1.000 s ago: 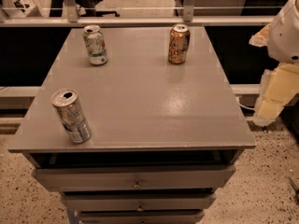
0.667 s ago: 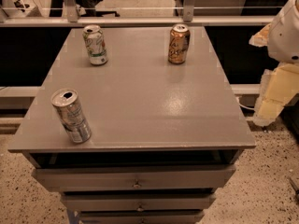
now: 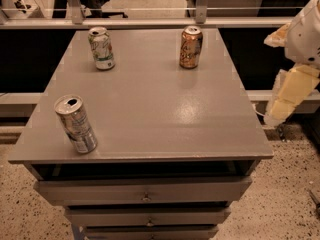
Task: Pick orange can
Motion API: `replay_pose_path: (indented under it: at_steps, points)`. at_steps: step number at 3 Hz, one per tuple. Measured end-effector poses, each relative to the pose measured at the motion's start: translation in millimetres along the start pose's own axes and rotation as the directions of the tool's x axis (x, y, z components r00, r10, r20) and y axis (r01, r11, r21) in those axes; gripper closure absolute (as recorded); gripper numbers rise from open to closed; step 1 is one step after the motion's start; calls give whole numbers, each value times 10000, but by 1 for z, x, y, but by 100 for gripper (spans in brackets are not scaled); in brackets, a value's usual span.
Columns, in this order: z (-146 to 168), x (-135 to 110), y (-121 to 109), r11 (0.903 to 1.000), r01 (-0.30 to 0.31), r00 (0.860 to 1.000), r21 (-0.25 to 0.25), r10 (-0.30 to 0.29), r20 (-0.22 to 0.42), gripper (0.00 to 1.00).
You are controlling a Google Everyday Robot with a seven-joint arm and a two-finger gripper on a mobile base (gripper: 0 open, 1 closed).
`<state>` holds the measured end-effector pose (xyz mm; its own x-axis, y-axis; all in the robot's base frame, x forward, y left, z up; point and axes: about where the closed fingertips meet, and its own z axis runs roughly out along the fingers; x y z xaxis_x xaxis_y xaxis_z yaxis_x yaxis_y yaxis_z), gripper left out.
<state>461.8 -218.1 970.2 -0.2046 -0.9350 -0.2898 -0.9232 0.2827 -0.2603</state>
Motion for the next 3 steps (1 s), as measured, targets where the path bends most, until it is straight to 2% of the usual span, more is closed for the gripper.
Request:
replay_pose_path:
  at_steps: [1,2,3]
  points:
    - [36,-12,-58,9981,-515,9831,346,446,1778,0]
    - [73,-29,-111,9908,-1202,9425,618,944,3207,0]
    - [105,-43,-156,9776,-1995,8849,678,1500,4410,0]
